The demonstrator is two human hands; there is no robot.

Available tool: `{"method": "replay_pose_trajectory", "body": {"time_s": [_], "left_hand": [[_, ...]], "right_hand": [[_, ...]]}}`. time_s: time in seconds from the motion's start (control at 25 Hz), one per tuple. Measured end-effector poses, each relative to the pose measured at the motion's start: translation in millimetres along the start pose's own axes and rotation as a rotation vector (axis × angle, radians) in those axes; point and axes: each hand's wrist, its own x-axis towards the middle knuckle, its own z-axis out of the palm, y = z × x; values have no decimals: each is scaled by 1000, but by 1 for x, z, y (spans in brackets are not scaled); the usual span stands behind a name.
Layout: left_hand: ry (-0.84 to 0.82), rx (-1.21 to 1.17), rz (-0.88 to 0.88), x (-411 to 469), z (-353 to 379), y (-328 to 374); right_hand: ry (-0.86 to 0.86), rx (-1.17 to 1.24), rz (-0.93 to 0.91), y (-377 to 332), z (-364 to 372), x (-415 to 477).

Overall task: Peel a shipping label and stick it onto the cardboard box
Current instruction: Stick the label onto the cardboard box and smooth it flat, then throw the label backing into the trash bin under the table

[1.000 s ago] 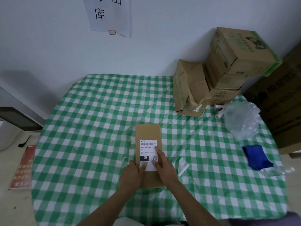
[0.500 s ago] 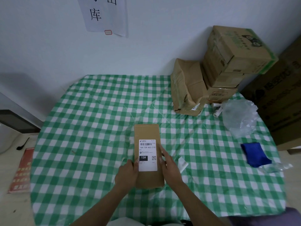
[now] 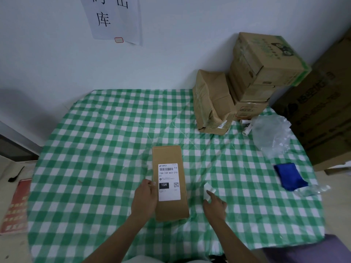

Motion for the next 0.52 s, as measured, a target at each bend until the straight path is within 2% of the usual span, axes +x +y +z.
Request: {"method": "replay_pose_trajectory", "body": {"time_s": [0.28, 0.52], "left_hand": [[-100, -19, 50, 2, -10, -10], [11, -80, 108, 8, -15, 0]], "right_hand": [[-75, 6, -67, 4, 15, -2], [-6, 13, -79, 4, 17, -5]]}}
